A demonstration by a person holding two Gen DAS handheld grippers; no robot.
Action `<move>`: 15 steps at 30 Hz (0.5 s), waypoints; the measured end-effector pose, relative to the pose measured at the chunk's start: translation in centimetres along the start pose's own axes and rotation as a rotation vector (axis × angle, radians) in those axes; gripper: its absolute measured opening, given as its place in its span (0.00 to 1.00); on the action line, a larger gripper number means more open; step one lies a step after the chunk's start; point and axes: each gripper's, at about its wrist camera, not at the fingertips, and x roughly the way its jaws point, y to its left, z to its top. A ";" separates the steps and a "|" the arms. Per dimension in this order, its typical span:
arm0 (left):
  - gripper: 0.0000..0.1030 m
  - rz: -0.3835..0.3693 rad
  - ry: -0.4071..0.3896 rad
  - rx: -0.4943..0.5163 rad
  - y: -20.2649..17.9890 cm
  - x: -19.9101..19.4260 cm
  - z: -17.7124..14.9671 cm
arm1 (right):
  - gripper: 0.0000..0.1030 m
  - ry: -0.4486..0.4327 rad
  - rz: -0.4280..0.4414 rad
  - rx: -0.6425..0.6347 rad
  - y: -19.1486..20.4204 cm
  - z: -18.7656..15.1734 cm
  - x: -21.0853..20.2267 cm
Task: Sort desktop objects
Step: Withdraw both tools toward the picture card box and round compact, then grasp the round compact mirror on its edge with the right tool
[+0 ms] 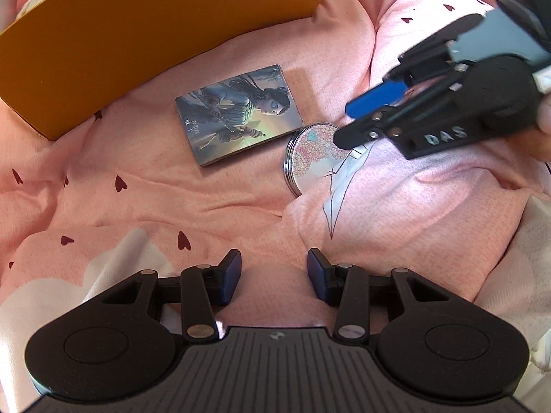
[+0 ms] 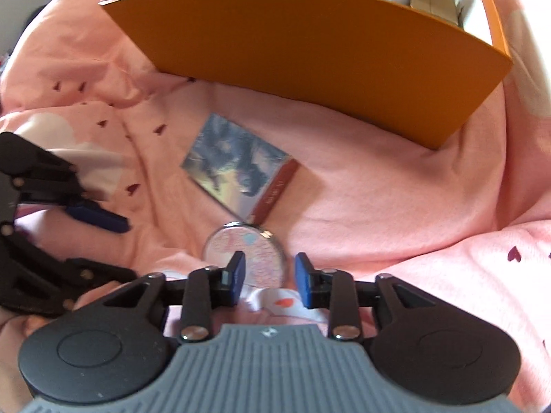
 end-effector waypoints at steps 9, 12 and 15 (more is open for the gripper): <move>0.47 -0.003 0.004 -0.009 0.3 0.2 0.1 | 0.53 0.077 0.113 0.061 -1.8 -0.3 2.9; 0.47 0.003 0.007 -0.008 0.2 0.2 0.2 | 0.63 0.071 0.122 0.033 -1.3 -0.4 3.7; 0.47 0.009 0.003 -0.008 -0.1 0.2 0.1 | 0.60 0.067 0.116 0.017 -0.8 -0.3 4.0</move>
